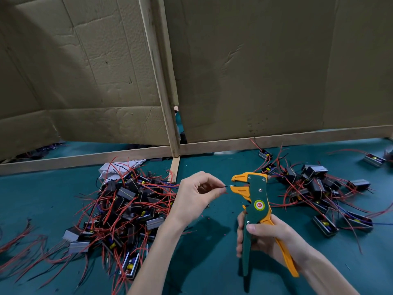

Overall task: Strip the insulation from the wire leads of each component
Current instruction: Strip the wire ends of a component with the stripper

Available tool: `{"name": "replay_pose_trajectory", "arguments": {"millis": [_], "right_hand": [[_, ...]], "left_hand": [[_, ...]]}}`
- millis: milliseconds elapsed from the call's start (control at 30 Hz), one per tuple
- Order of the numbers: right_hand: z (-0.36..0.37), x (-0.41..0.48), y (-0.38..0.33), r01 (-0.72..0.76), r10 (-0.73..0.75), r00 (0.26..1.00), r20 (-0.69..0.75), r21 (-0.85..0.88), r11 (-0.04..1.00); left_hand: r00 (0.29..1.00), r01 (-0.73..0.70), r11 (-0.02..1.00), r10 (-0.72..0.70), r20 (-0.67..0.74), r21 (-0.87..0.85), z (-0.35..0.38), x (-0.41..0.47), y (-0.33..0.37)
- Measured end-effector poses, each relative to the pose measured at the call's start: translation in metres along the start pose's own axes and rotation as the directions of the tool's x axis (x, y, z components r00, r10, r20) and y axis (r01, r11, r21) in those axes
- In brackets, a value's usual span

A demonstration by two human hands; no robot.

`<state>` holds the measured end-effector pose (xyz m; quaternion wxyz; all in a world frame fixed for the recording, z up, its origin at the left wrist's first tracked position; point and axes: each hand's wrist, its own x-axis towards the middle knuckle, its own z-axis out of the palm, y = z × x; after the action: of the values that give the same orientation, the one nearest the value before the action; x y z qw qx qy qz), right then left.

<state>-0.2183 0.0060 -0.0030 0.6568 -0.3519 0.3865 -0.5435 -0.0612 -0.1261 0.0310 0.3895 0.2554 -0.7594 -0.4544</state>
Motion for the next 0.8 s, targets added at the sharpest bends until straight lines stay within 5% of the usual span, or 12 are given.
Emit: {"name": "replay_pose_trajectory", "arguments": {"millis": [367, 700, 800], "right_hand": [[0.0, -0.001, 0.002, -0.025, 0.025, 1.0, -0.01, -0.057, 0.998], [0.018, 0.004, 0.02, -0.036, -0.024, 0.947, -0.319, -0.182, 0.983], [0.018, 0.005, 0.021, 0.007, -0.021, 0.966, -0.257, -0.054, 0.999]], "left_hand": [[0.999, -0.026, 0.997, 0.023, 0.041, 0.079, -0.001, 0.002, -0.005], [0.998, 0.053, 0.995, -0.056, 0.037, 0.079, -0.004, 0.003, -0.008], [0.99, 0.125, 0.989, -0.13, 0.059, 0.081, 0.0, 0.002, -0.014]]}}
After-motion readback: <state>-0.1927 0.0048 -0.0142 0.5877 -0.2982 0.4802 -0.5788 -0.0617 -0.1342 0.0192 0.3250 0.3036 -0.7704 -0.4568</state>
